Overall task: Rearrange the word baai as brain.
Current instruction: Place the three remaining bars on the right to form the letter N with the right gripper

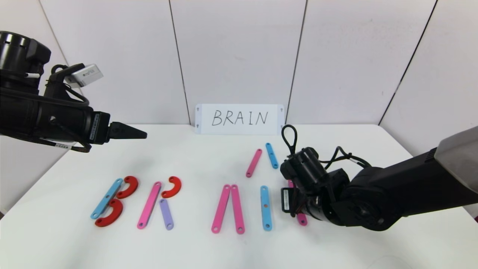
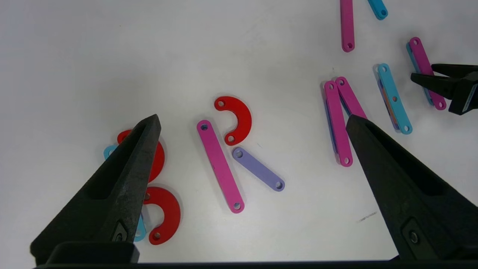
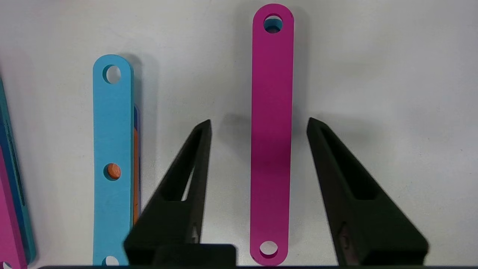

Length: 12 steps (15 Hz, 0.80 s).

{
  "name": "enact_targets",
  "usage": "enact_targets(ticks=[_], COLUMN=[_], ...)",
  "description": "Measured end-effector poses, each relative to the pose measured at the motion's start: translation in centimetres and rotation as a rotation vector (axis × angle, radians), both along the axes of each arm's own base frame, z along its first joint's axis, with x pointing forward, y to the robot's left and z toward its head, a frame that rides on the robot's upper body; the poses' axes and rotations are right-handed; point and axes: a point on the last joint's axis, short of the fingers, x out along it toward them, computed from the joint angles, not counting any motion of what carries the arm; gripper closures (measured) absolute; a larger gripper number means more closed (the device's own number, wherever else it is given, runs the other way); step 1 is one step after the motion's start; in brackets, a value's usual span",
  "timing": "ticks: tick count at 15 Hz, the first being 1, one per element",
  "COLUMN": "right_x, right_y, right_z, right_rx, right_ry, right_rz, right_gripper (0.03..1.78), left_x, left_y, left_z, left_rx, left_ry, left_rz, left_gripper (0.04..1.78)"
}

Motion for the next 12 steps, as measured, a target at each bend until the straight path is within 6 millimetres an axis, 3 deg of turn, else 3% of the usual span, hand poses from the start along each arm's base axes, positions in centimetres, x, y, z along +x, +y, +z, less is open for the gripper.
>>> enact_targets(ticks=[3, 5, 7, 12], right_x=[0.0, 0.2, 0.5, 2.6], right_y=[0.0, 0.0, -0.1, 0.0], right_z=[0.4, 1.0, 1.8, 3.5], right_rx=[0.006, 0.013, 0.025, -0.003], right_ry=[-0.011, -0.027, -0.048, -0.109], right_rz=[0.001, 0.004, 0.009, 0.085], right_gripper=[0.36, 0.17, 0.08, 0.07], left_x=[0.0, 0.0, 0.0, 0.0], left_y=[-0.1, -0.1, -0.1, -0.2], left_z=[0.0, 0.0, 0.0, -0.1], left_rx=[0.0, 0.0, 0.0, 0.0], left_ry=[0.0, 0.0, 0.001, 0.002], left_rz=[-0.002, -0.006, -0.005, -0.008], left_gripper=[0.09, 0.09, 0.09, 0.09])
